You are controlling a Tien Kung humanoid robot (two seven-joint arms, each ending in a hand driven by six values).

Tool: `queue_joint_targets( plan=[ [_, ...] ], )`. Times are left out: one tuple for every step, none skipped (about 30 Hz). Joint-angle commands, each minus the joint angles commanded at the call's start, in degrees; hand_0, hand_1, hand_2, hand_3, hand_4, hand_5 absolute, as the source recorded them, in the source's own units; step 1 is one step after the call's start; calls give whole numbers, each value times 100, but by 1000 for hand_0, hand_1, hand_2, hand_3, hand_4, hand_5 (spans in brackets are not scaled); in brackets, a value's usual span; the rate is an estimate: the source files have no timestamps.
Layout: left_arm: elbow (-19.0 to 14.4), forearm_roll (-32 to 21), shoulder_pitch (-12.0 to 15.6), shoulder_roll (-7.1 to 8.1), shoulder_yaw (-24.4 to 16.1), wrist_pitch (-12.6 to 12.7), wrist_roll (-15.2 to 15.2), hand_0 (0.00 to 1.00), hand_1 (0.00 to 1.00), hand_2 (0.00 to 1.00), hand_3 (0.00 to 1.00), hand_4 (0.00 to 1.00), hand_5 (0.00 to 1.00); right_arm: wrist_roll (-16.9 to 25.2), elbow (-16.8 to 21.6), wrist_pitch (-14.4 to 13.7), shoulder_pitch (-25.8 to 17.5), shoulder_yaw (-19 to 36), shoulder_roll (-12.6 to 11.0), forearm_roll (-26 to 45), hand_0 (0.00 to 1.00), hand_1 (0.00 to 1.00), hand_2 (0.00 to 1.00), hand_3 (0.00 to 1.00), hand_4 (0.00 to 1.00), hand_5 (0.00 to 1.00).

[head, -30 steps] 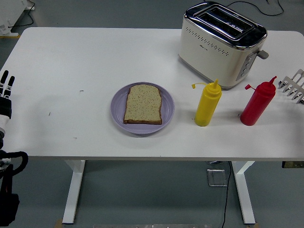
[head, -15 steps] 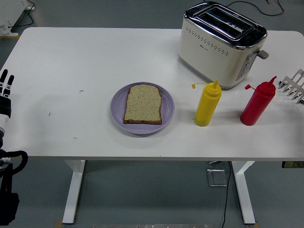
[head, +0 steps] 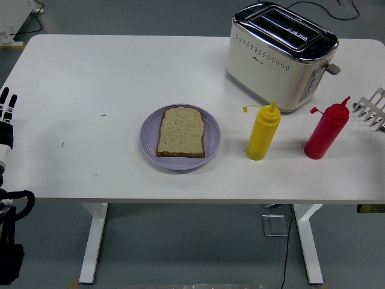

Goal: Pick up the cup,pour liquid into bread,place the cup on the desk

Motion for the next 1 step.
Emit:
queue_joint_targets(
  plan=[
    [0,0,-2,0,-3,1,-1,782,738,745,686,558,998,0,1,0,3,2,0,-1,761,735,729,748,712,325]
  ],
)
